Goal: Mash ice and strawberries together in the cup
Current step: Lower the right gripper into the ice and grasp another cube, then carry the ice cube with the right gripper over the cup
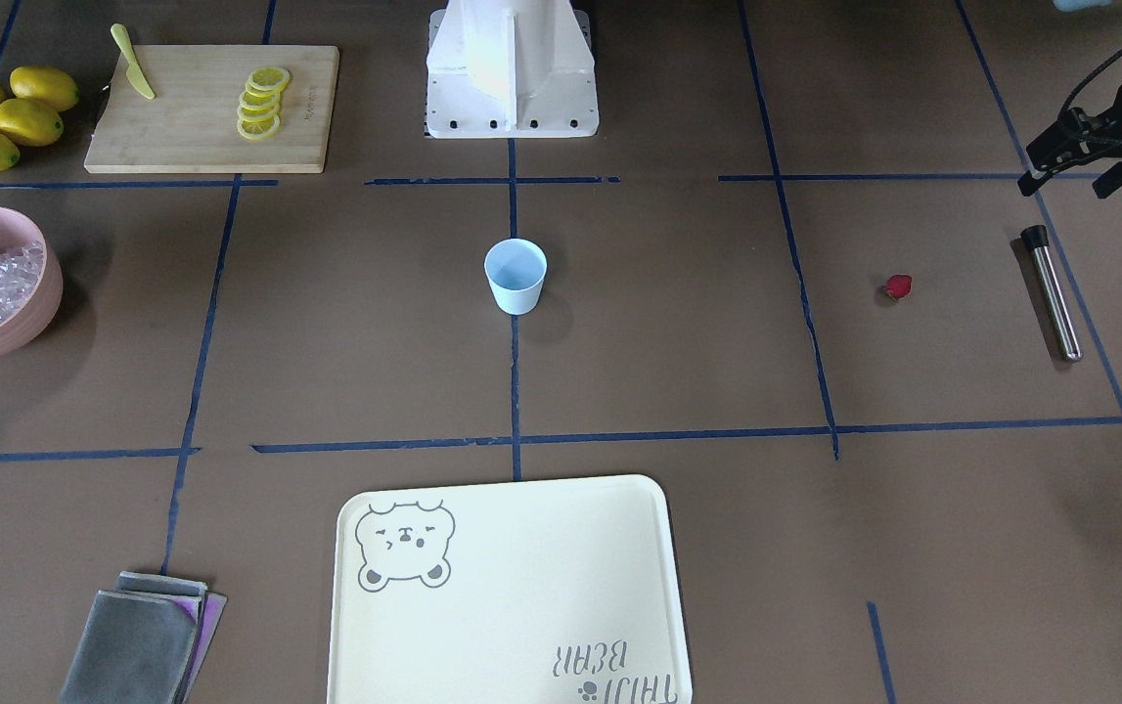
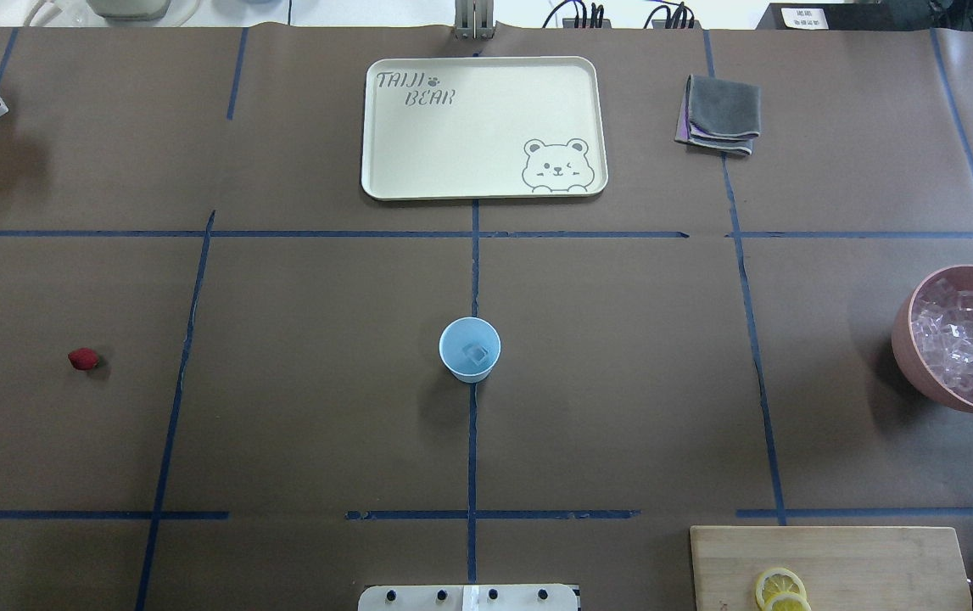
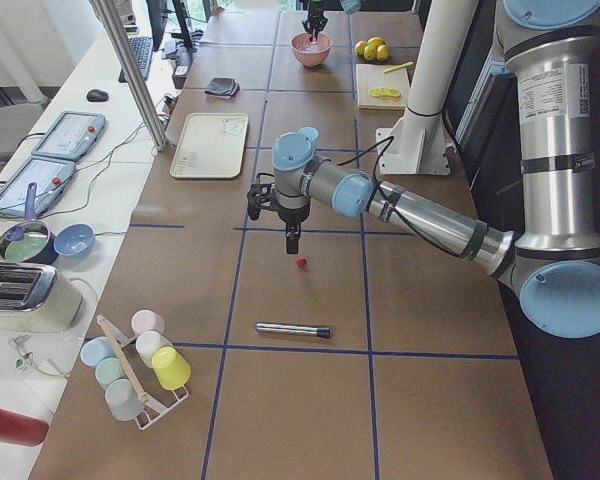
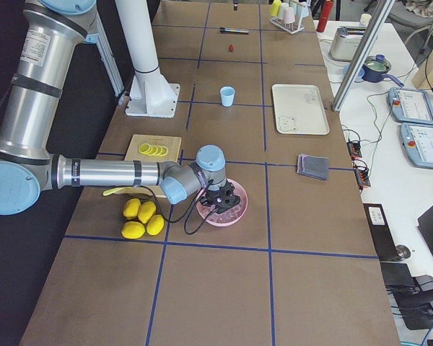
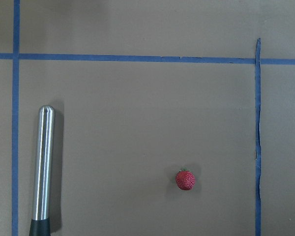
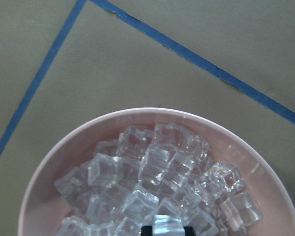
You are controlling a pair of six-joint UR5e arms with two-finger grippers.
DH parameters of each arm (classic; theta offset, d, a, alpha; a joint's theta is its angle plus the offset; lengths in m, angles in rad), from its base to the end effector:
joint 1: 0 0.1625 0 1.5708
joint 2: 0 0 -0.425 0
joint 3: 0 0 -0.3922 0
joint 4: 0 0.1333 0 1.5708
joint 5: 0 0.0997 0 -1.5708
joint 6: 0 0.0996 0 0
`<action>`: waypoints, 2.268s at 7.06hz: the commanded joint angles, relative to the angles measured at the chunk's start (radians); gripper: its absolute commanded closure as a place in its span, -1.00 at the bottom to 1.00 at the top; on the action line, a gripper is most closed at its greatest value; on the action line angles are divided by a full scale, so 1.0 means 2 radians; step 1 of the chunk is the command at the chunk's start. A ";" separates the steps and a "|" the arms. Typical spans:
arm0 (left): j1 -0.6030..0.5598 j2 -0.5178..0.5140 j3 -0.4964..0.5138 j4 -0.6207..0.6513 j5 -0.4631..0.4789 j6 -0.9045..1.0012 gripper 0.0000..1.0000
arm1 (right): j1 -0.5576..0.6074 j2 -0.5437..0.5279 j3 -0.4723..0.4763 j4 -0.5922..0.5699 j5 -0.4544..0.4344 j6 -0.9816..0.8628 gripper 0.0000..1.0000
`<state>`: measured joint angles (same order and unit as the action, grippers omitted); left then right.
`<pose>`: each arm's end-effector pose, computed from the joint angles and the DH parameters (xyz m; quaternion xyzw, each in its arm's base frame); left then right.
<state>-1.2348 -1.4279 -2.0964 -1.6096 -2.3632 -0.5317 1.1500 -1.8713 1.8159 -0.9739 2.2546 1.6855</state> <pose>0.0805 -0.4198 0.4597 0.0165 0.4235 -0.0078 0.9057 -0.0955 -0.3857 0.6049 -0.1561 -0.3788 0.4642 0.7853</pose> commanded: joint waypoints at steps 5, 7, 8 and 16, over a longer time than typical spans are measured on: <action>0.000 0.003 -0.018 0.001 -0.010 -0.002 -1.00 | -0.040 0.089 0.087 -0.008 0.002 -0.001 0.99; 0.000 0.005 -0.021 -0.001 -0.010 -0.002 -1.00 | -0.101 0.174 0.097 -0.054 0.001 0.002 0.98; 0.000 0.004 -0.021 -0.001 -0.010 -0.002 -1.00 | -0.138 0.245 0.098 -0.121 -0.001 0.002 0.97; 0.002 0.004 -0.022 -0.002 -0.008 -0.003 -1.00 | -0.338 0.497 -0.037 -0.238 -0.172 0.003 0.98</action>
<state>-1.2325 -1.4205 -2.1388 -1.6136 -2.3769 -0.5363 0.4860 -0.9106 1.7899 -1.4508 1.9285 1.6923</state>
